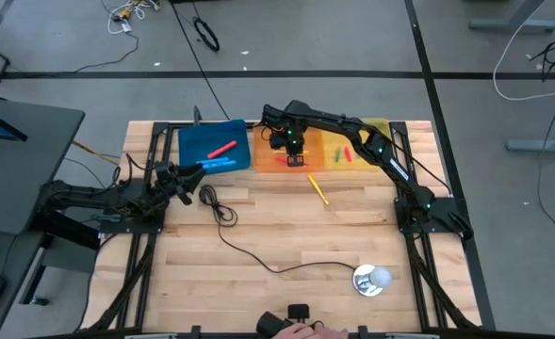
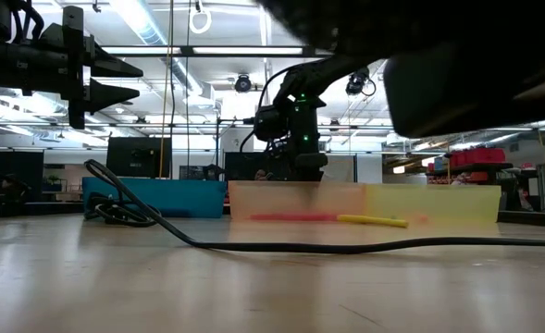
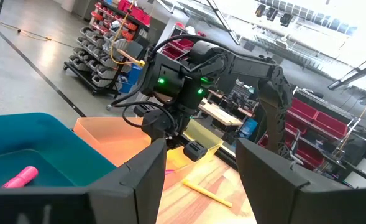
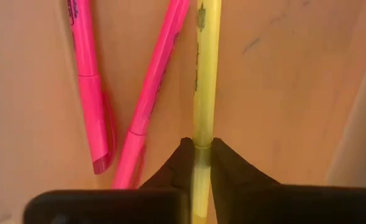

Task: Pick & Place Markers
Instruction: Put the right large yellow pen into the orange bin, then put the large yellow pen into the orange bin

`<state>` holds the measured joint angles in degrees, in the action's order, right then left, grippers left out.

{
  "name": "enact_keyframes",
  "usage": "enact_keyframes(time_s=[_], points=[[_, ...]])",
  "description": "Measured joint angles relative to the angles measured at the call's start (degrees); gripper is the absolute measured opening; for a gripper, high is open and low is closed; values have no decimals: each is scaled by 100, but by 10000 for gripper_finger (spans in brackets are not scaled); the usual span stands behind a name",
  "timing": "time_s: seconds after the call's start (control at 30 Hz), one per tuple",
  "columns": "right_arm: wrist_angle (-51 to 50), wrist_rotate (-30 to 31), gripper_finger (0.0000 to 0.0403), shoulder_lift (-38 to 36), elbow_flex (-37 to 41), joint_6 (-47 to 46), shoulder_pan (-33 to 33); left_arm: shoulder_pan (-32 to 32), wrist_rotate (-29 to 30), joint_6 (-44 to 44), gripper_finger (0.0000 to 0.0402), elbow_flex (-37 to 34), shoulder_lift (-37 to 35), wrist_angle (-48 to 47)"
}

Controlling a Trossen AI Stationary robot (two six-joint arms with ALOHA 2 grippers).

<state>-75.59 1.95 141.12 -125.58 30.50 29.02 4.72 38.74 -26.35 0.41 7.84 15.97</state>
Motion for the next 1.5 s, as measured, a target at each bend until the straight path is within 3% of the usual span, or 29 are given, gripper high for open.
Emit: enact_keyframes(time_s=[0.47,0.67,1.2,1.5], points=[[168,16,168,0,2,19,-34,0,0,0,200,0,0,0],[343,16,207,0,2,22,-63,0,0,-2,200,0,0,0],[32,468,217,-46,-326,-194,-31,0,0,-1,200,-1,1,0],[-85,457,217,-181,-882,-1985,-76,0,0,-2,200,0,-1,0]])
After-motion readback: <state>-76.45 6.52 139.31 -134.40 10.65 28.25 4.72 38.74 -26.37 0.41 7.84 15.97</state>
